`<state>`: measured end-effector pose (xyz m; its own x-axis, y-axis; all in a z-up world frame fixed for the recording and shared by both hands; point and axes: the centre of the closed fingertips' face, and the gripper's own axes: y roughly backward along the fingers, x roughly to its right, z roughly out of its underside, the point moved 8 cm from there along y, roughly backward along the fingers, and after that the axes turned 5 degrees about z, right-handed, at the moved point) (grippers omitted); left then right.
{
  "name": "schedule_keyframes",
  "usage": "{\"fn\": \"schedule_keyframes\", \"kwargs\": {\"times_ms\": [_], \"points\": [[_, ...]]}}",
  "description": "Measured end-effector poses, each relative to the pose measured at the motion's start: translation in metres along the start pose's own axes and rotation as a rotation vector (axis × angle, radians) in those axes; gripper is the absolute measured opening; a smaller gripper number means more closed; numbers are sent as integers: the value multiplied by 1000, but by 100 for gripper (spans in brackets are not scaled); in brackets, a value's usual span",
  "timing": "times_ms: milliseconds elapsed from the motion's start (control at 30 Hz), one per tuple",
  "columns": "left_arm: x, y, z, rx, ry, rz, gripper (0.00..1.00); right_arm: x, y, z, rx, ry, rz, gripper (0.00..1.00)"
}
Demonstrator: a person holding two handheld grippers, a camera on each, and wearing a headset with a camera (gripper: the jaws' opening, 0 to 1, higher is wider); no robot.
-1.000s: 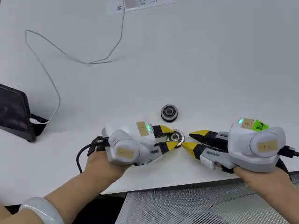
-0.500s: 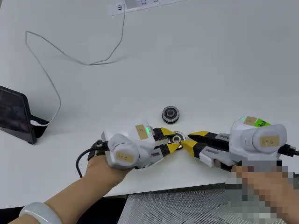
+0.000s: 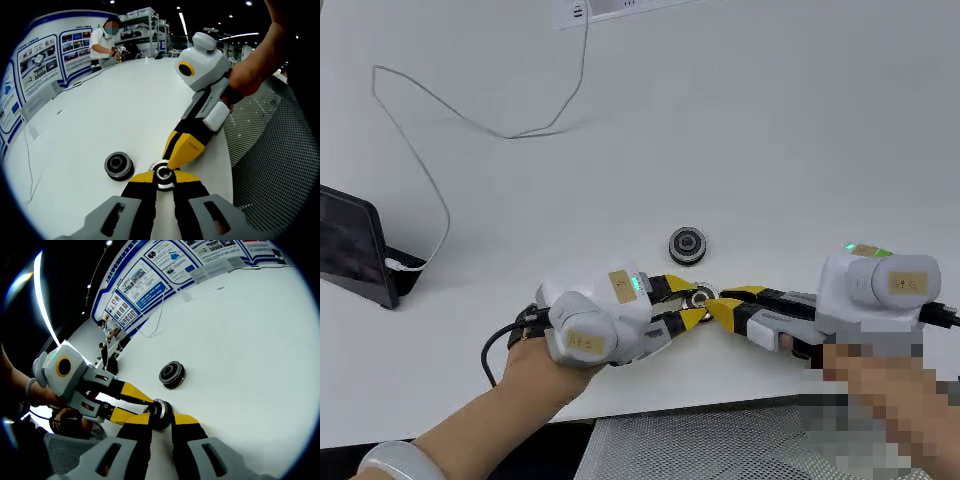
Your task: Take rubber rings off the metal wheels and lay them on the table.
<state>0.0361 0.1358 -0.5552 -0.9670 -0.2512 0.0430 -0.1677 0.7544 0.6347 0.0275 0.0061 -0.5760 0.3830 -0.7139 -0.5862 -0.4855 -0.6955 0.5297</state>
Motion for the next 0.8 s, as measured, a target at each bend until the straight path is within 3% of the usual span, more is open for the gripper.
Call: {"fn": "schedule_keyframes", "kwargs": {"times_ms": [267, 800], "points": [[-1, 1, 2, 6, 5, -1, 12, 2, -2, 1, -6, -134, -23, 17], [-1, 1, 2, 13, 10, -4, 12, -2, 1, 1, -2, -147, -39, 16]]}}
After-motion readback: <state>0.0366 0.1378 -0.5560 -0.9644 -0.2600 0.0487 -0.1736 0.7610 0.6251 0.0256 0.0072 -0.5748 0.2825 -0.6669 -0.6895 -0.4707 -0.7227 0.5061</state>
